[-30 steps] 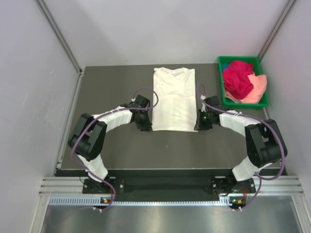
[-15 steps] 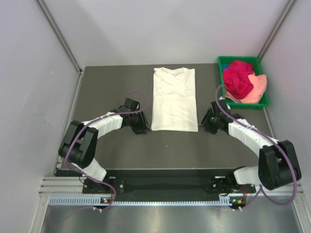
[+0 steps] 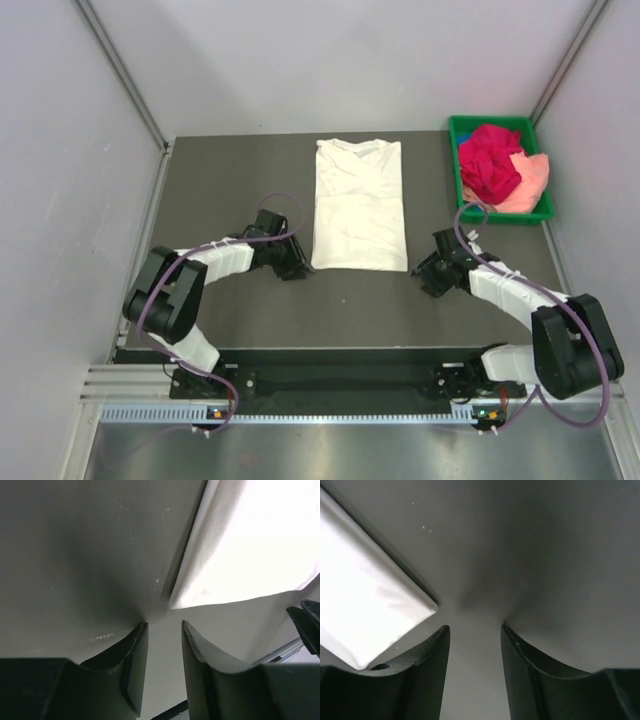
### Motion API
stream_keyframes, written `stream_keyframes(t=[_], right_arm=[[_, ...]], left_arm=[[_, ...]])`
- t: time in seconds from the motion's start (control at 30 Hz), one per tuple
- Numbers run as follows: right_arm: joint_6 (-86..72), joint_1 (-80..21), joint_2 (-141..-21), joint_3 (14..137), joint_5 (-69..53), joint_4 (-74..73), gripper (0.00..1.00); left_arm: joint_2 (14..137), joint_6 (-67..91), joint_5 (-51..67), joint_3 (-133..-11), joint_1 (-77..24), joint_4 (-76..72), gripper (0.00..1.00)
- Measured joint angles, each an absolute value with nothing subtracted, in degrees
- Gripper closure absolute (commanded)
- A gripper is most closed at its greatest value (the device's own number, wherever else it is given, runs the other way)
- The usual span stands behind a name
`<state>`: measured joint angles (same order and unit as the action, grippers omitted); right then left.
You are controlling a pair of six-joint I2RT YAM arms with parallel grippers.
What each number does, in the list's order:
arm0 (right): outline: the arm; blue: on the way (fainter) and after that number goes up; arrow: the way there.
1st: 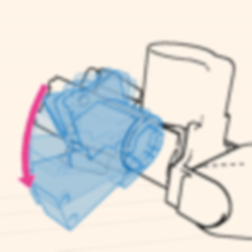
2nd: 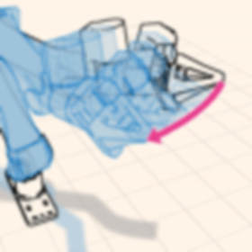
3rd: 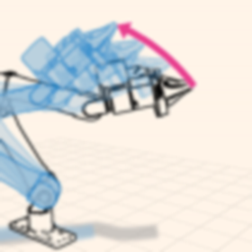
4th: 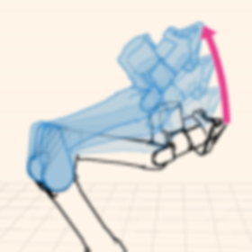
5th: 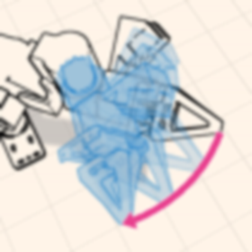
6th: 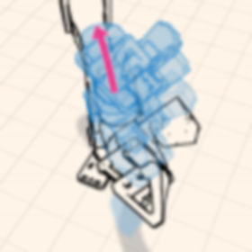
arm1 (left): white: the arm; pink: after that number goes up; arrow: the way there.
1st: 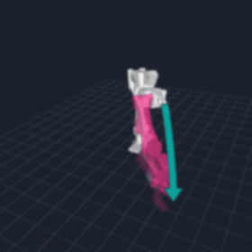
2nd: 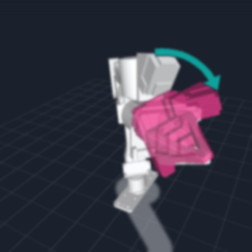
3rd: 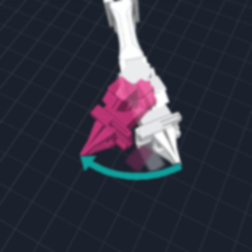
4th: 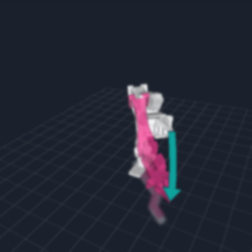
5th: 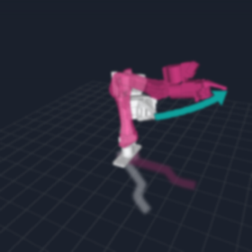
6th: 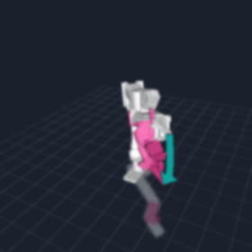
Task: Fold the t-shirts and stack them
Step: Fold the tshirt
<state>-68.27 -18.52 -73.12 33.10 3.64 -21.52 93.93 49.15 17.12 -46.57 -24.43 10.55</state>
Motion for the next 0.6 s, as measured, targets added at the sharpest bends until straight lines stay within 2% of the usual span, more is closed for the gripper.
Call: stream_keyframes(t=[0.6], right_arm=[[-75.16, -22.17, -75.66, 32.67, 6.9, -14.96, 0.58]], left_arm=[[92.33, 53.8, 11.92, -44.58, -24.88, 6.7, 0.58]])
